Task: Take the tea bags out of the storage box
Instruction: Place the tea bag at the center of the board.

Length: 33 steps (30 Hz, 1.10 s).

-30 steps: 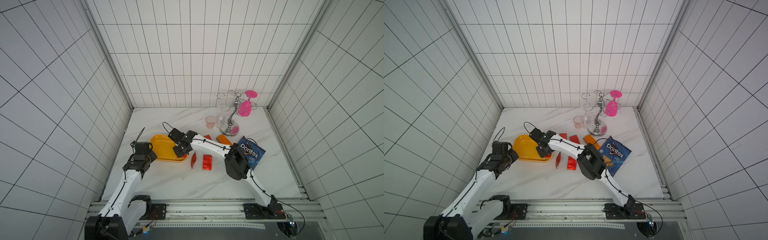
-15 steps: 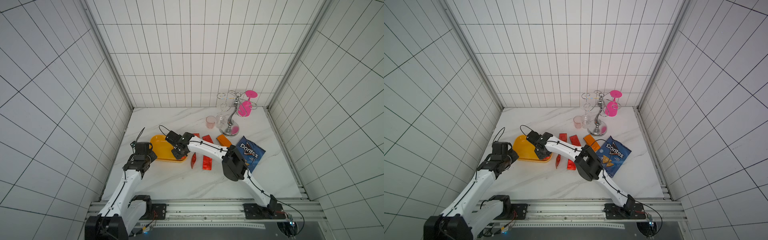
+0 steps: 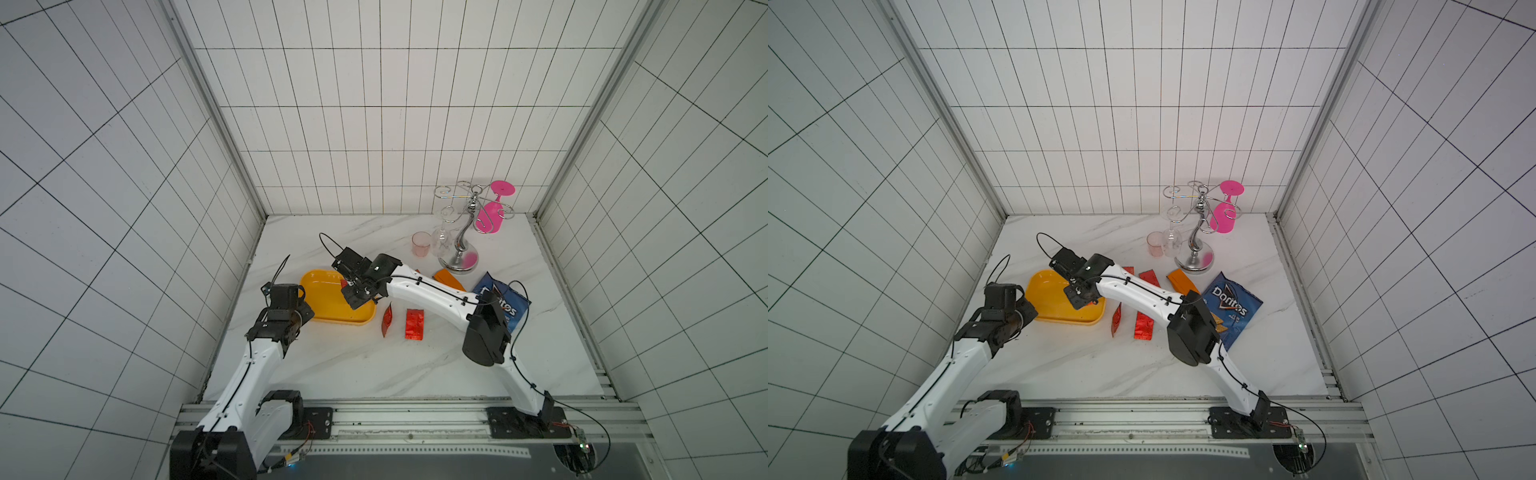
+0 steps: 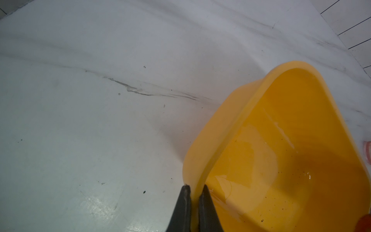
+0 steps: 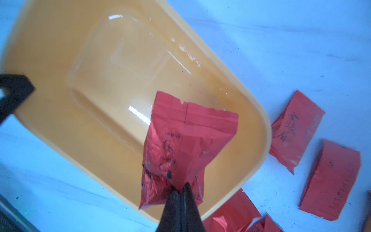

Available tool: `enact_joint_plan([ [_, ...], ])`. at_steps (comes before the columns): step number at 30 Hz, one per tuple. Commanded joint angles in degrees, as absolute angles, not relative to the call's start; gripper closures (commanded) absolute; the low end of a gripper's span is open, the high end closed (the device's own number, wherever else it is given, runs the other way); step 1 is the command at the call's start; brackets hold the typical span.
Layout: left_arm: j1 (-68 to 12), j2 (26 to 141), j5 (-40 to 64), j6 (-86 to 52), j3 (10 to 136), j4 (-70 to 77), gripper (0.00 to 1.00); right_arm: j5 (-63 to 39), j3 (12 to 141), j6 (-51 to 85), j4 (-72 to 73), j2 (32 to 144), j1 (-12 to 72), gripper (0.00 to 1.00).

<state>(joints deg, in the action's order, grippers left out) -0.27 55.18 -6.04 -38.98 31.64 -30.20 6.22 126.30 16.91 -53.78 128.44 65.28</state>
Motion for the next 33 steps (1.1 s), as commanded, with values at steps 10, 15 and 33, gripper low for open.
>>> enact_joint_plan([
  [10, -0.17, 55.45, -7.26, -38.67, 31.60, -28.92, 1.00, 13.44, 87.67, 19.40, -46.26, 95.38, 58.15, 1.00],
  [15, -0.18, 55.63, -7.12, -38.67, 31.56, -28.92, 1.00, 9.86, 68.86, 22.78, -40.53, 88.48, 51.24, 1.00],
  [33, -0.18, 55.83, -7.21, -38.67, 31.64, -28.96, 1.00, 5.87, 56.38, 26.19, -36.56, 89.61, 49.95, 0.84],
])
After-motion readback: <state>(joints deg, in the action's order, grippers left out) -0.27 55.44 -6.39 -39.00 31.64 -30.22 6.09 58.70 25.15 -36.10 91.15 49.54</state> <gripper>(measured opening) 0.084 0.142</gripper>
